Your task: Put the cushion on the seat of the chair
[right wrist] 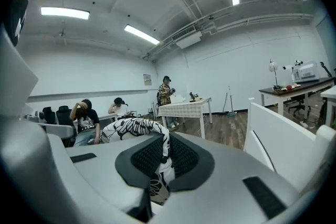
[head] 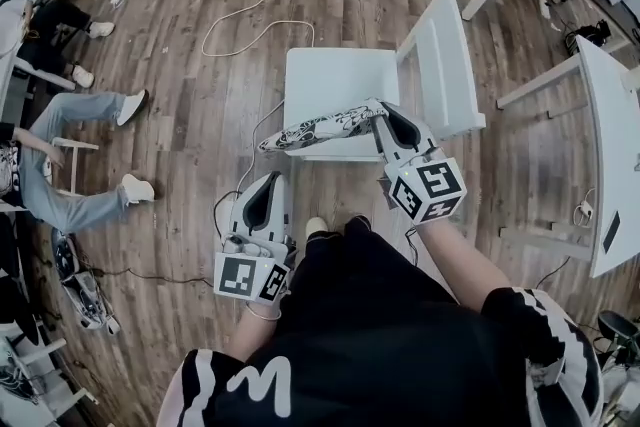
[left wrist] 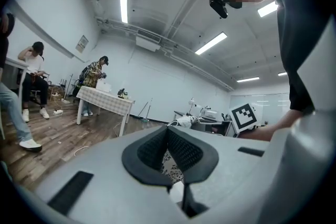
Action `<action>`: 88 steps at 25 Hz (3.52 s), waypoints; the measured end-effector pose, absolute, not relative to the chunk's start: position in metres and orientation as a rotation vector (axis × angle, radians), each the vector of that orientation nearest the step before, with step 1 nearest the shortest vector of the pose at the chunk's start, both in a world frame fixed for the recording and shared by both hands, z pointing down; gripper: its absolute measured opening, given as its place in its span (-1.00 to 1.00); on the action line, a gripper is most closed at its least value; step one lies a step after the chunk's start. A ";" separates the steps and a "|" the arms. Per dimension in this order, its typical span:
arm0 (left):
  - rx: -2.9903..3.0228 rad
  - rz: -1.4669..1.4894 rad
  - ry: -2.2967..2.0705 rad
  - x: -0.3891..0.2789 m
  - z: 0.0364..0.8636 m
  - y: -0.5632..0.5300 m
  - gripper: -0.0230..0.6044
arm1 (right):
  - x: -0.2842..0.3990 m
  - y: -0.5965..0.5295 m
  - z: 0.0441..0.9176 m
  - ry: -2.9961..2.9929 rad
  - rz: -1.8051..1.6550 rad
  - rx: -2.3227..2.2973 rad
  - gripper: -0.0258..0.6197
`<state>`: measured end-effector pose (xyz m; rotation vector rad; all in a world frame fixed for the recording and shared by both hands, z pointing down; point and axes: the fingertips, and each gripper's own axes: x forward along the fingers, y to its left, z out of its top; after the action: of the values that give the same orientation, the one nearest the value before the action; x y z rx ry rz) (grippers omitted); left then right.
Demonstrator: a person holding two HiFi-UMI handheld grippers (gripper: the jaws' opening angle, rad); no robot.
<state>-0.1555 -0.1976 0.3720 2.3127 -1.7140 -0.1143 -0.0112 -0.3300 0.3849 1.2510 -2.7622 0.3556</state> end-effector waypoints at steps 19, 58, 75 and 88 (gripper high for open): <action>2.084 -0.038 -1.919 -0.181 0.401 -0.153 -0.92 | -0.036 -0.463 0.390 -2.762 0.196 1.284 -0.83; 2.180 0.015 -1.789 -0.152 0.440 -0.269 -0.92 | -0.034 -0.506 0.532 -2.544 0.045 1.123 -0.83; 2.206 0.053 -1.694 -0.135 0.501 -0.259 -0.92 | -0.028 -0.393 0.640 -2.455 0.031 0.856 -0.83; 2.211 0.049 -1.626 -0.124 0.545 -0.257 -0.92 | -0.034 -0.364 0.695 -2.408 -0.026 0.720 -0.83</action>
<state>-0.1237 -0.2575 0.5446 2.2111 -1.6257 0.0491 -0.0339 -0.3639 0.6948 0.7199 -2.4080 -0.0259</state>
